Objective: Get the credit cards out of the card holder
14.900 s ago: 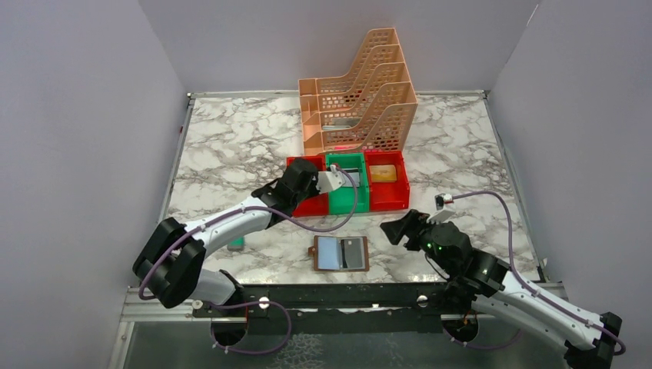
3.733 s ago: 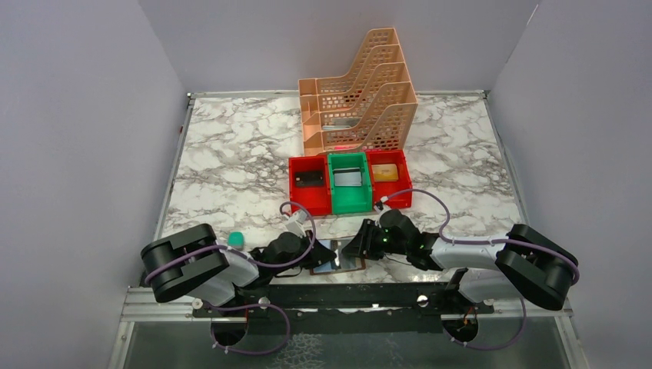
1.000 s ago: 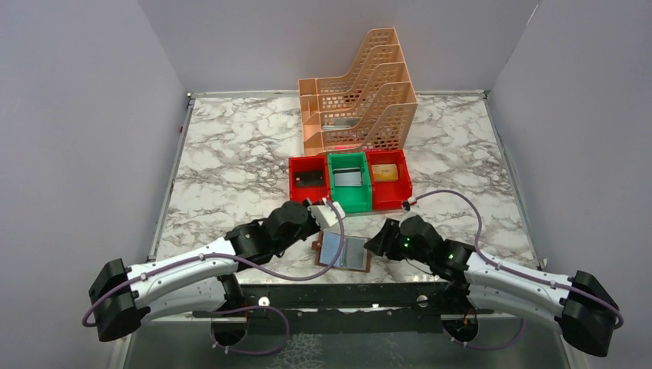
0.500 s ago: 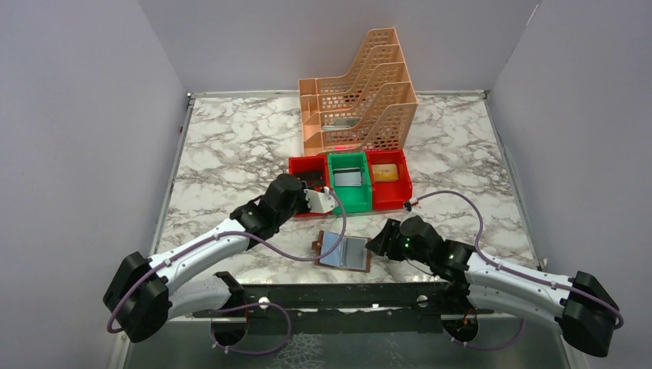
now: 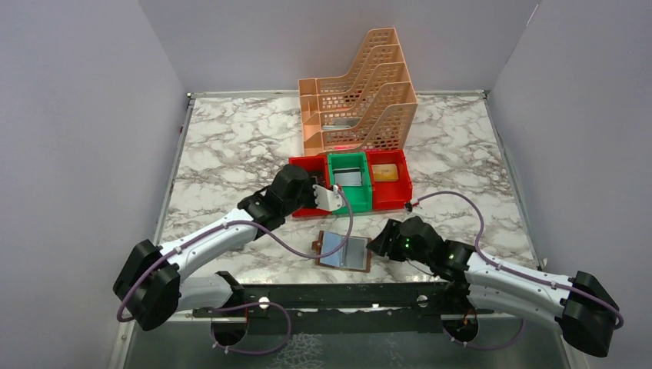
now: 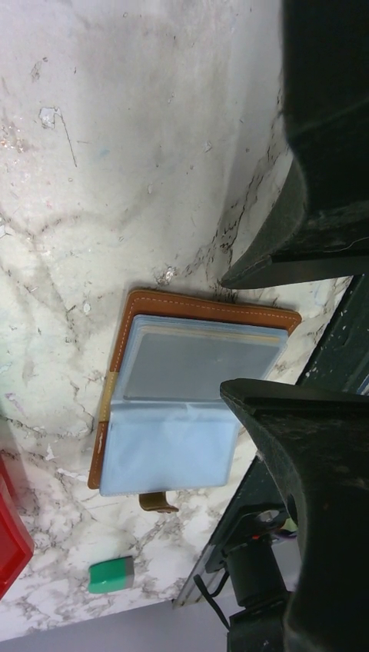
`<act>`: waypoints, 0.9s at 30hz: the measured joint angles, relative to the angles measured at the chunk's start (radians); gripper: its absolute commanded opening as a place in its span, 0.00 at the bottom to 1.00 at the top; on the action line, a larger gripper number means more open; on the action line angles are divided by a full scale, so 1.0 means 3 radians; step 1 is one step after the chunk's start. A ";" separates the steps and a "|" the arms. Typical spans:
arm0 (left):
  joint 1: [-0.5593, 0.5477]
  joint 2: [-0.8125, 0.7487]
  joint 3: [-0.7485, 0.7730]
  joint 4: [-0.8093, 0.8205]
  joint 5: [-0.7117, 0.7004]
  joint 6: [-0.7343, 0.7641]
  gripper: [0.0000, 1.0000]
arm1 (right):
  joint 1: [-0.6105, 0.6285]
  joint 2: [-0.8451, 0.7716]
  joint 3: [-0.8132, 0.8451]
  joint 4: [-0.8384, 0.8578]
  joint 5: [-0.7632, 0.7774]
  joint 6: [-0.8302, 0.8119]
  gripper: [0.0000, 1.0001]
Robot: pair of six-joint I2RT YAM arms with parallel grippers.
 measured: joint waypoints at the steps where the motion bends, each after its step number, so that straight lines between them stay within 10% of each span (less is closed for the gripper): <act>1: 0.0011 0.0014 0.0017 0.0001 0.0010 0.0014 0.00 | 0.0000 0.0000 0.0000 -0.0004 0.0003 0.0001 0.52; 27: 0.0413 0.0978 0.0078 0.0487 0.0212 0.0205 0.00 | 0.0000 -0.0070 0.0001 -0.0146 0.0132 0.0001 0.57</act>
